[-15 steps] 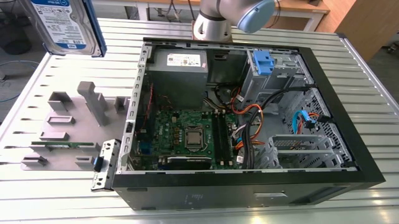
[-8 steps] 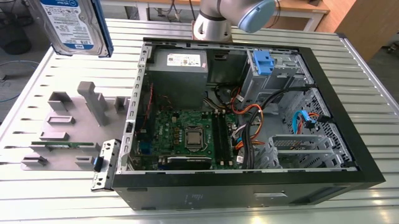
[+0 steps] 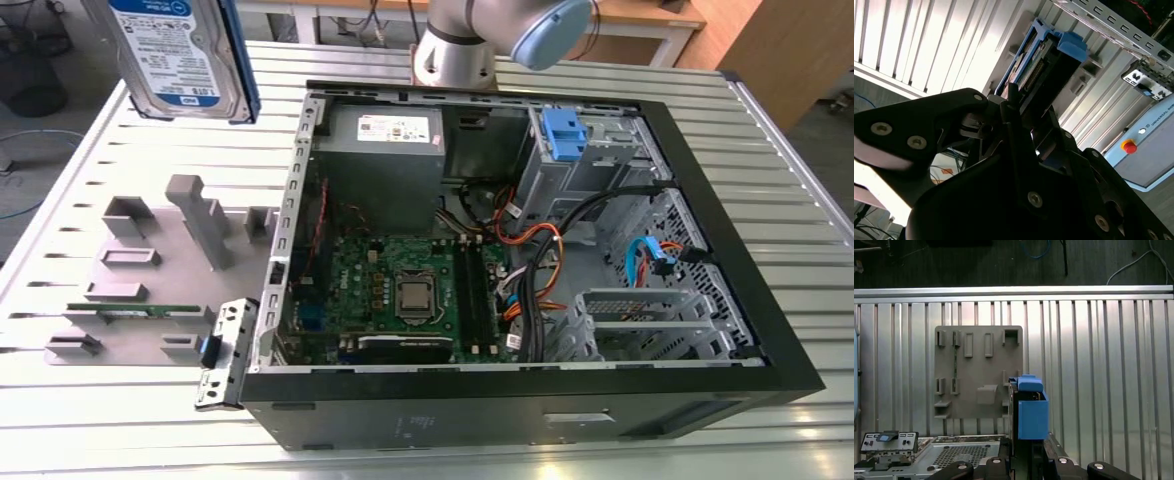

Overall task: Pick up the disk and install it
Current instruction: 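Pick up the disk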

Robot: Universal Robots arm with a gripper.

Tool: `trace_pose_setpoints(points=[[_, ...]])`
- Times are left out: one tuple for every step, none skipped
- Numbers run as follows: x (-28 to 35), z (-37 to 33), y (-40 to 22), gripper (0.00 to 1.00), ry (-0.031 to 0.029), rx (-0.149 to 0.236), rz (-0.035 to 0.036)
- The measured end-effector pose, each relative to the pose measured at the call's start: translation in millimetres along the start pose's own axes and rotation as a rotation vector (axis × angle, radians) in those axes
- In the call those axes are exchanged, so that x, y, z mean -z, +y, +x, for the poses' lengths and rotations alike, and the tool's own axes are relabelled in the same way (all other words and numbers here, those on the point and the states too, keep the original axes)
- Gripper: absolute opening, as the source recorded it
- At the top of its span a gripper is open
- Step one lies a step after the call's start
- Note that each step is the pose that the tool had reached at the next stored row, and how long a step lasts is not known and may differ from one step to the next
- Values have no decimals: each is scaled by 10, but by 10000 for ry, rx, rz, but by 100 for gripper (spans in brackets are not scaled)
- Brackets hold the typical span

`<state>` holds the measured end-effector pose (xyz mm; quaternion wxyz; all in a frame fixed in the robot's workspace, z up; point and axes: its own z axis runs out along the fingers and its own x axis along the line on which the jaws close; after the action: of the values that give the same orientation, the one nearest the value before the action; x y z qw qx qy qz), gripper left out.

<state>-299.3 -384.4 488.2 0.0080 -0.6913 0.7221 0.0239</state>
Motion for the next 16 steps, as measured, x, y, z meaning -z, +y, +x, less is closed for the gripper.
trace_pose_setpoints(points=[[0, -1, -22, 35, 0, -1, 0], [1, -2, -43, 35, 0, -1, 0], [1, -3, -64, 35, 0, -1, 0], [2, -4, -87, 35, 0, -1, 0], [2, -5, -108, 35, 0, -1, 0], [2, -6, -131, 35, -1, -1, 0], [3, -7, -155, 35, 0, -1, 0], [4, -8, -177, 35, 0, 0, 1], [5, -9, -200, 35, 1, 0, -1], [5, -10, -223, 35, 0, 0, 0], [6, -11, -245, 35, 0, 0, -1], [6, -12, -269, 35, 0, -1, 0], [6, -13, -295, 35, 0, -1, 0], [7, -14, -321, 35, 0, -1, 1], [8, -16, -348, 35, 0, -1, 0], [8, -17, -375, 35, 0, 0, 0]])
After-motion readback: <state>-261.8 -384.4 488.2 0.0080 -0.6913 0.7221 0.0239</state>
